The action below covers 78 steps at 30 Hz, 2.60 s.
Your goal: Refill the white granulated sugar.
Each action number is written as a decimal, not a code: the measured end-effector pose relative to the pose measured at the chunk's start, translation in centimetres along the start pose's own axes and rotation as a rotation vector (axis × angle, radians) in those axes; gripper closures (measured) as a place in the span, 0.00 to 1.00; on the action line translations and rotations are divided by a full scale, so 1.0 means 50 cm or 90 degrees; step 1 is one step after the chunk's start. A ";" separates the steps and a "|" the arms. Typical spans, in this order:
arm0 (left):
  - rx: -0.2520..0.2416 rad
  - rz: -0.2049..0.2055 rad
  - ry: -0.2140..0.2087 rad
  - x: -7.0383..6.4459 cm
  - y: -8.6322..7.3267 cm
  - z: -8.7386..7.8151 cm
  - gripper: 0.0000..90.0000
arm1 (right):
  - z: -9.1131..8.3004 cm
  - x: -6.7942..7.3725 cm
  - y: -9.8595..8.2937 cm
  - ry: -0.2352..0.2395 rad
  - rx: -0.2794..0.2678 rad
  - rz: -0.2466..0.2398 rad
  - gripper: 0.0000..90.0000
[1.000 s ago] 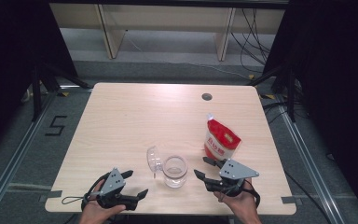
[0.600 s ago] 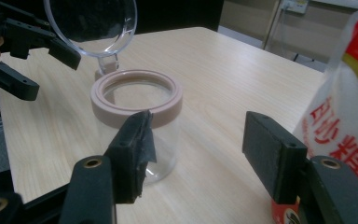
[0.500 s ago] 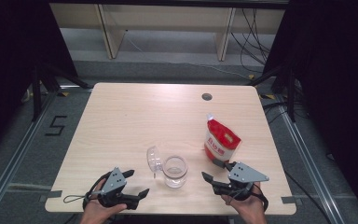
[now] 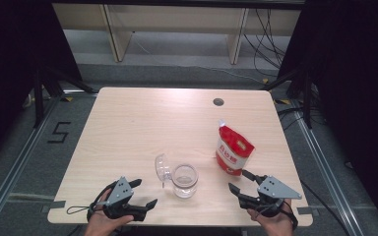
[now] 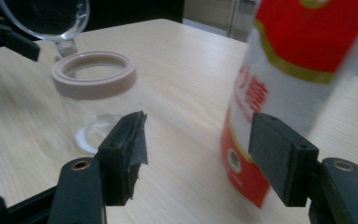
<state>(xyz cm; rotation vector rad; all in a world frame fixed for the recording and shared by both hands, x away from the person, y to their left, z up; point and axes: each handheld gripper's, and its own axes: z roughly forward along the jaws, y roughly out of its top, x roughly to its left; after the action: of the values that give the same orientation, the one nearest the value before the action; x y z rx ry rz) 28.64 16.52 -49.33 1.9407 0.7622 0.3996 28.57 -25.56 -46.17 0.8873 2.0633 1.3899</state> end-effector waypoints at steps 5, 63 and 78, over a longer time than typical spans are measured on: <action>-0.002 -0.002 -0.002 -0.002 0.000 0.000 0.17 | -0.006 -0.019 -0.008 -0.040 0.001 0.026 0.33; 0.004 -0.015 -0.002 -0.006 -0.006 -0.001 0.17 | 0.161 -0.103 -0.017 -0.039 -0.053 0.050 0.25; 0.006 0.007 -0.004 -0.003 -0.004 -0.002 0.17 | 0.174 -0.101 -0.023 -0.049 -0.067 0.057 0.30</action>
<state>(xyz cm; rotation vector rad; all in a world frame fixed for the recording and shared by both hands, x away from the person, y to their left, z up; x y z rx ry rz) 28.40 16.57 -49.43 1.9549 0.7514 0.3971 37.81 -24.32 -50.13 0.9833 1.8957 1.4726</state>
